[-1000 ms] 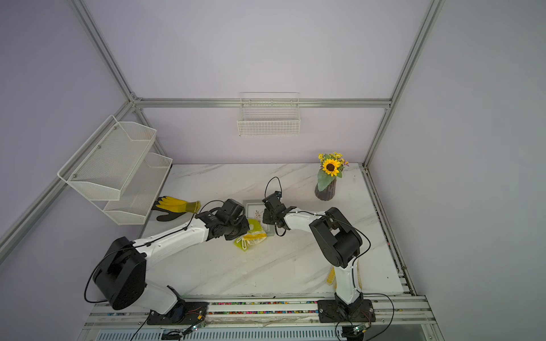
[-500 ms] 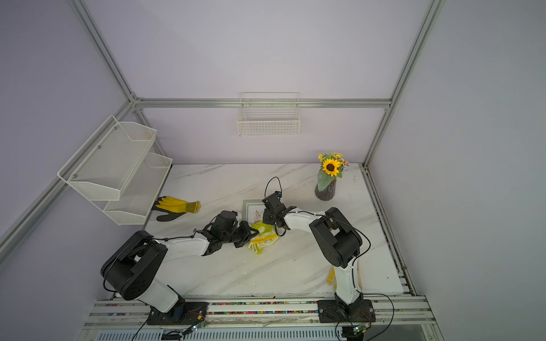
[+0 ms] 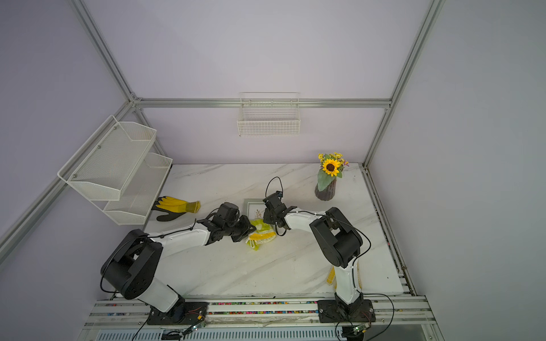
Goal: Wipe the picture frame with a cloth
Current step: Wipe the dirt from the picture frame, then place the cleaning item at the center of the board.
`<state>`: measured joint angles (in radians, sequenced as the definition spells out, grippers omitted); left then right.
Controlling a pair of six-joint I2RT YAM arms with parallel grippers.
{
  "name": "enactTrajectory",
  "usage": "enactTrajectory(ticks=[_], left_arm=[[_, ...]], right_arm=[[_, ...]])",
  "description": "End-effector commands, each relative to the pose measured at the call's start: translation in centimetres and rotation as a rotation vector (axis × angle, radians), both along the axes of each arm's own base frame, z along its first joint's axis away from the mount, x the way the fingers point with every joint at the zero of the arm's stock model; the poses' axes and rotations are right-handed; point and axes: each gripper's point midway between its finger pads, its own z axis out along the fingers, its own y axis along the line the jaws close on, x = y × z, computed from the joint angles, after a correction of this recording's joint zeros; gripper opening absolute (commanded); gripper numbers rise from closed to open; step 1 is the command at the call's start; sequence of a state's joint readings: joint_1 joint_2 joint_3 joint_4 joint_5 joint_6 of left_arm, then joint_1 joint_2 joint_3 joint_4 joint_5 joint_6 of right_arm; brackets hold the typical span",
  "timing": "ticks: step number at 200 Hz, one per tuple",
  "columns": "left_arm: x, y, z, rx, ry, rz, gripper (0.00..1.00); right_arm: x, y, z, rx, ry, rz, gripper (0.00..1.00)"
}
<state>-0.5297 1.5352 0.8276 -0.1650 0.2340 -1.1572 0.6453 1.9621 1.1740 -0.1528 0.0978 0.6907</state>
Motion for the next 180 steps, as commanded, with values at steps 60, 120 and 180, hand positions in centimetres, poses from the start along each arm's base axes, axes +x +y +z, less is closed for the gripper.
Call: enactTrajectory(ticks=[60,120,180], left_arm=[[-2.6,1.4,8.2,0.022,-0.176,-0.252,0.00],[-5.9,-4.0,5.3,-0.220,-0.131,-0.327,0.00],[-4.1,-10.7,3.1,-0.404,-0.111,-0.372,0.00]], right_arm=[[-5.9,-3.6,-6.9,-0.150,0.267,0.004,0.26],[-5.7,-3.3,-6.8,-0.141,0.266,0.013,0.26],[-5.4,-2.7,-7.3,-0.131,0.276,0.021,0.26]])
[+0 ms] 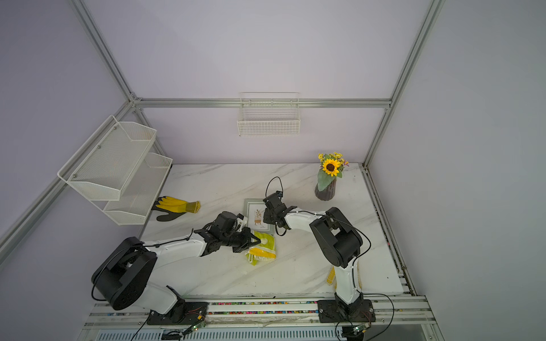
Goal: Wipe the picture frame with a cloth
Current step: Place the cleaning item at the center of the board.
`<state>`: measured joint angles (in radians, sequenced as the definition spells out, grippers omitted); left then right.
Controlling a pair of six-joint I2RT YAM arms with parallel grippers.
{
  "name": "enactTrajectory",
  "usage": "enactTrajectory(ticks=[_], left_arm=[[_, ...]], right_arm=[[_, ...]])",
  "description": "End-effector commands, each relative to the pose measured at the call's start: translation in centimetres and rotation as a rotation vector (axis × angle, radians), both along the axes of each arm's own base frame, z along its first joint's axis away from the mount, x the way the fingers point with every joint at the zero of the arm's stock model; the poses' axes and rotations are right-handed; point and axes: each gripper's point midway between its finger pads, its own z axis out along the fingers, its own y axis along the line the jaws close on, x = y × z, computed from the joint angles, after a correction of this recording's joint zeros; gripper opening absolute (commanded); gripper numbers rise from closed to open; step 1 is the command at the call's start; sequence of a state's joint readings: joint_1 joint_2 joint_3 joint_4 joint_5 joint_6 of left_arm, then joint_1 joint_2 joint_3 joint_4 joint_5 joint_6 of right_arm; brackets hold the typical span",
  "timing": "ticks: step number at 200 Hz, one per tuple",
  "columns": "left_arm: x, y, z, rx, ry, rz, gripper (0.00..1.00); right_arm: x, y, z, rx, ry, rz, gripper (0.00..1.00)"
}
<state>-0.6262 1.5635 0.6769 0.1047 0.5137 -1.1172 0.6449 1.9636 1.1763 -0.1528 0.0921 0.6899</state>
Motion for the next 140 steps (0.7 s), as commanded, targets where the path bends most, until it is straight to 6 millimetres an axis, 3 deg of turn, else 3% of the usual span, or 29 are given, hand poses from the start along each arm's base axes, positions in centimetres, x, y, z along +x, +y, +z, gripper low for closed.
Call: enactTrajectory(ticks=[1,25,50,84,121,140], left_arm=[[1.9,-5.0,4.1,-0.214,-0.094,-0.051,0.00],[1.9,-6.5,1.5,-0.168,-0.045,-0.062,0.00],[2.0,-4.9,-1.2,-0.060,-0.022,-0.007,0.00],[2.5,-0.4,-1.6,0.153,-0.080,0.096,0.00],[3.8,6.8,-1.2,0.395,-0.128,0.268,0.00],[3.7,9.5,-1.8,0.479,-0.089,0.285,0.00]], right_arm=[[-5.4,-2.8,-7.3,-0.134,0.273,0.017,0.26],[-5.3,-2.7,-7.2,-0.130,0.272,0.017,0.26],[-5.4,-2.8,-7.3,-0.136,0.274,0.018,0.26],[-5.7,-3.2,-7.5,-0.147,0.278,0.015,0.26],[-6.2,-3.5,-7.6,-0.151,0.279,0.015,0.26],[-6.4,-3.7,-7.7,-0.154,0.282,0.016,0.26]])
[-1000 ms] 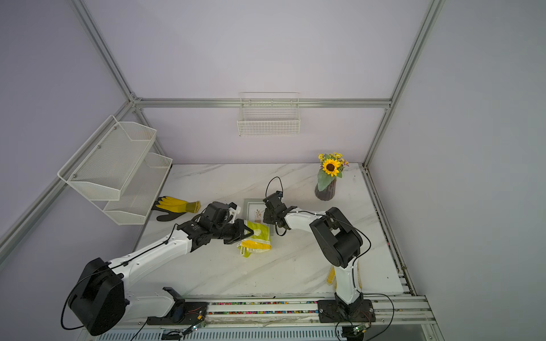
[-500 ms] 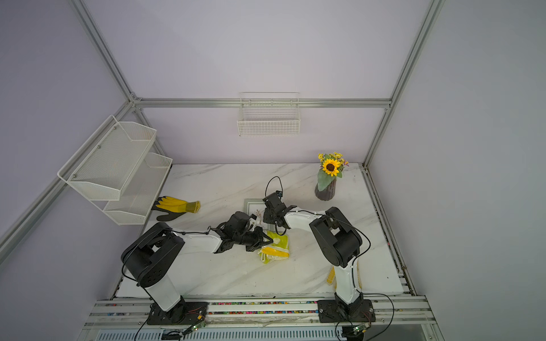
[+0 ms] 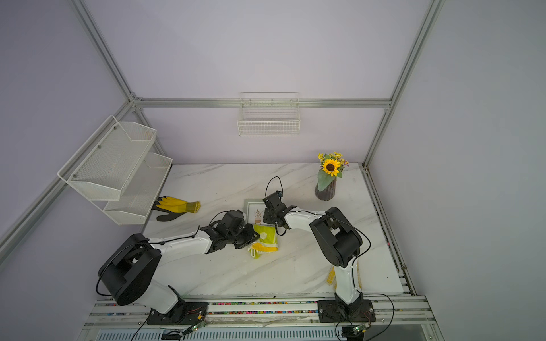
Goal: Wipe the picture frame with a cloth
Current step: Place the cleaning item at the center of the board.
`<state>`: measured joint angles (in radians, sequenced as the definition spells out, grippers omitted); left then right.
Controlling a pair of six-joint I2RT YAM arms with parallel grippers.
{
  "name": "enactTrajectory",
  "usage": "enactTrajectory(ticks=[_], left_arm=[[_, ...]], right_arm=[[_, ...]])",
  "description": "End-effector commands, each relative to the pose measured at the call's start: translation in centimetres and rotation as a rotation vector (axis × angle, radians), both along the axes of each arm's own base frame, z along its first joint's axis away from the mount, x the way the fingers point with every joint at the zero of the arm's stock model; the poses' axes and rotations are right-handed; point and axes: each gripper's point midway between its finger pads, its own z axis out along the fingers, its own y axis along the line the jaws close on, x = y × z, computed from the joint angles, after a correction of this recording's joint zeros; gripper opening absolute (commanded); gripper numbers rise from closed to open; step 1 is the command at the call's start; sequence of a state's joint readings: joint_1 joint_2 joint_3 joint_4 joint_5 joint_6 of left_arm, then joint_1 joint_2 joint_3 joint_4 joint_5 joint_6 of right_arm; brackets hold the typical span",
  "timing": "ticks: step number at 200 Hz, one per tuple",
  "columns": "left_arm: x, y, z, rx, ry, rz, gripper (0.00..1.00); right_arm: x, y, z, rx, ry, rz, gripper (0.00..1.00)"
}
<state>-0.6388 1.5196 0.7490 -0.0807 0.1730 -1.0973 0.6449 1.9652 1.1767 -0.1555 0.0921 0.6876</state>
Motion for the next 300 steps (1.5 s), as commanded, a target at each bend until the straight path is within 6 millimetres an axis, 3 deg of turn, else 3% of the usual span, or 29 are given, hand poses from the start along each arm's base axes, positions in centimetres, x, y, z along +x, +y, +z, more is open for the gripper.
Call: enactTrajectory(ticks=[1,27,51,98,127,143,166,175,196,226,251,288,300], left_arm=[[0.2,5.9,-1.6,0.230,0.030,0.092,0.00],[-1.2,9.9,-3.1,0.430,0.133,0.127,0.00],[-2.0,12.2,-3.6,0.498,0.172,0.160,0.00],[-2.2,17.4,-1.0,0.667,0.140,0.283,0.00],[-0.1,16.0,3.1,0.580,0.009,0.266,0.00],[2.1,15.1,6.8,0.578,-0.087,0.231,0.00],[4.3,16.4,11.7,0.724,-0.150,0.230,0.00],[4.9,16.9,11.7,0.815,-0.107,0.217,0.00],[5.5,17.0,10.1,0.919,-0.005,0.155,0.00],[5.4,14.6,4.1,0.850,0.046,0.102,0.00],[3.7,13.8,-0.1,0.769,0.123,0.105,0.00],[1.5,12.3,-2.8,0.729,0.181,0.078,0.00],[0.8,11.6,-4.2,0.691,0.200,0.064,0.12]], right_arm=[[-6.4,-3.7,-7.6,-0.151,0.279,0.014,0.26],[-6.5,-4.0,-7.7,-0.159,0.280,0.013,0.26],[-6.5,-4.0,-7.6,-0.158,0.280,0.013,0.26],[-6.5,-4.1,-7.7,-0.159,0.277,0.013,0.26],[-6.6,-4.1,-7.9,-0.159,0.278,0.015,0.26],[-6.6,-4.0,-7.9,-0.155,0.276,0.015,0.26],[-6.5,-3.9,-7.7,-0.148,0.271,0.017,0.26],[-6.4,-3.8,-7.5,-0.144,0.268,0.017,0.26],[-6.1,-3.7,-7.1,-0.144,0.257,0.018,0.26],[-6.2,-3.7,-7.2,-0.142,0.257,0.023,0.26],[-6.3,-3.8,-7.0,-0.141,0.255,0.021,0.26],[-6.3,-3.9,-6.9,-0.149,0.257,0.022,0.26],[-6.3,-3.9,-6.9,-0.146,0.255,0.023,0.26]])
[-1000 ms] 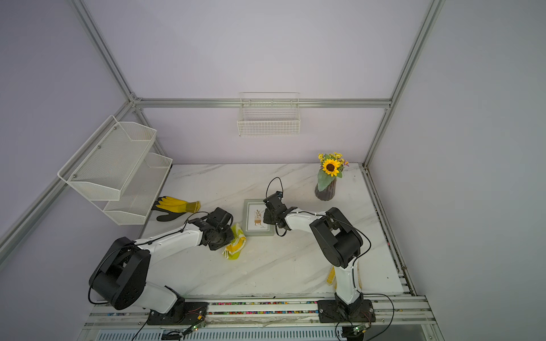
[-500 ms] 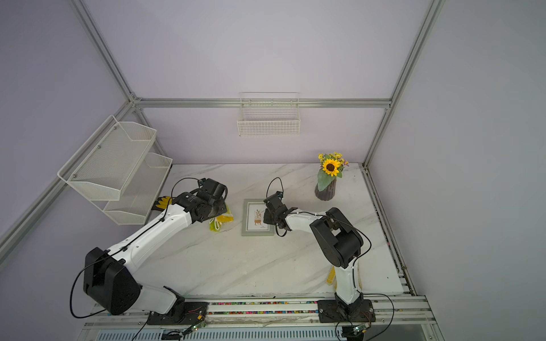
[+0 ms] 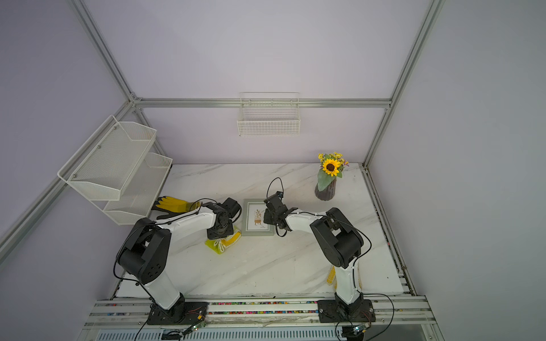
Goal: Wipe the picture frame with a cloth
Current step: Place the cleaning item at the center of the board, then adjust the cleaning item at the center of the board.
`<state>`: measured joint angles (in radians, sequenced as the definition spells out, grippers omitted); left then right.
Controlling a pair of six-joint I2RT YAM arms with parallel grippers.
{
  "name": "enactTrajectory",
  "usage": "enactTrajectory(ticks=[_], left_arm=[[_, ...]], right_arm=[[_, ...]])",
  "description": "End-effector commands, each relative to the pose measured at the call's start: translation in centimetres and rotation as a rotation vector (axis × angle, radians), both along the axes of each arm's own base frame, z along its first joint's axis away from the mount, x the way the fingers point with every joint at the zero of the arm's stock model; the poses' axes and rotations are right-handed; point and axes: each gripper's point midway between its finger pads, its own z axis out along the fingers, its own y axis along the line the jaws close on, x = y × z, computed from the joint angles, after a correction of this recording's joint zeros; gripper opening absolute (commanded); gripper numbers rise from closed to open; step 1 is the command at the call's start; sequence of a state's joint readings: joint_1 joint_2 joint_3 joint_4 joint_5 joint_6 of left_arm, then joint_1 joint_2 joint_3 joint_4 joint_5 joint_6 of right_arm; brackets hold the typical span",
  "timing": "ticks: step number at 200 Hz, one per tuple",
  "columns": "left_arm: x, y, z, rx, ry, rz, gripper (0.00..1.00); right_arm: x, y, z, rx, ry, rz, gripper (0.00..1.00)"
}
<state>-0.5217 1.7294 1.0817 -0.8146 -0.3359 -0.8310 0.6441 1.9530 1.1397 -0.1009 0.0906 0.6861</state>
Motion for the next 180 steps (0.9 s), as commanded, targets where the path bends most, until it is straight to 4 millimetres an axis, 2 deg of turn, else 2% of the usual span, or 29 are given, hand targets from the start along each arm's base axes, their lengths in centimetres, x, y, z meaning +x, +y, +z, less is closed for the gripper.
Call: enactTrajectory(ticks=[1,16,18,32,41,53,63,78,83,95,118,129,147,156,169,180], left_arm=[[-0.6,-2.8,-1.6,-0.136,-0.003,0.009,0.14],[-1.3,-3.5,-3.1,-0.173,0.016,0.011,0.28],[-1.4,-3.5,-3.3,-0.174,0.019,0.013,0.34],[-1.4,-3.5,-3.4,-0.181,-0.003,0.021,0.48],[-1.2,-3.5,-2.8,-0.191,-0.038,0.022,0.55],[-0.9,-3.3,-1.7,-0.200,-0.089,0.022,0.56],[-0.5,-3.1,-0.7,-0.200,-0.130,0.019,0.53],[0.0,-2.8,0.8,-0.185,-0.171,0.015,0.40],[0.1,-2.7,1.4,-0.180,-0.181,0.012,0.31],[0.3,-2.2,2.5,-0.153,-0.197,0.011,0.00],[0.5,-0.6,5.8,-0.083,-0.251,0.024,0.00],[0.4,1.1,8.4,-0.004,-0.285,0.060,0.00],[0.1,4.1,13.9,0.171,-0.317,0.072,0.00],[0.0,5.3,15.8,0.248,-0.328,0.080,0.00],[0.1,6.3,17.2,0.342,-0.301,0.068,0.00],[0.2,6.7,17.3,0.416,-0.246,0.061,0.00]], right_arm=[[-6.3,-3.8,-6.9,-0.164,0.278,0.022,0.26],[-6.2,-3.8,-6.9,-0.164,0.280,0.018,0.27],[-6.2,-3.8,-6.9,-0.163,0.278,0.020,0.27],[-6.2,-3.8,-7.0,-0.165,0.280,0.021,0.29],[-6.2,-3.8,-7.0,-0.168,0.281,0.020,0.30],[-6.1,-3.8,-7.0,-0.170,0.278,0.020,0.31],[-6.1,-3.8,-6.9,-0.172,0.276,0.019,0.31],[-5.9,-3.7,-6.9,-0.170,0.274,0.020,0.31],[-5.9,-3.7,-6.9,-0.170,0.274,0.021,0.31],[-5.9,-3.6,-7.0,-0.168,0.276,0.021,0.31],[-5.8,-3.5,-6.7,-0.160,0.268,0.023,0.30],[-5.7,-3.5,-6.7,-0.159,0.266,0.024,0.30],[-5.7,-3.4,-6.5,-0.156,0.262,0.027,0.31],[-5.7,-3.4,-6.5,-0.154,0.261,0.028,0.30],[-5.7,-3.3,-6.5,-0.150,0.259,0.030,0.30],[-5.6,-3.2,-6.3,-0.146,0.254,0.030,0.30]])
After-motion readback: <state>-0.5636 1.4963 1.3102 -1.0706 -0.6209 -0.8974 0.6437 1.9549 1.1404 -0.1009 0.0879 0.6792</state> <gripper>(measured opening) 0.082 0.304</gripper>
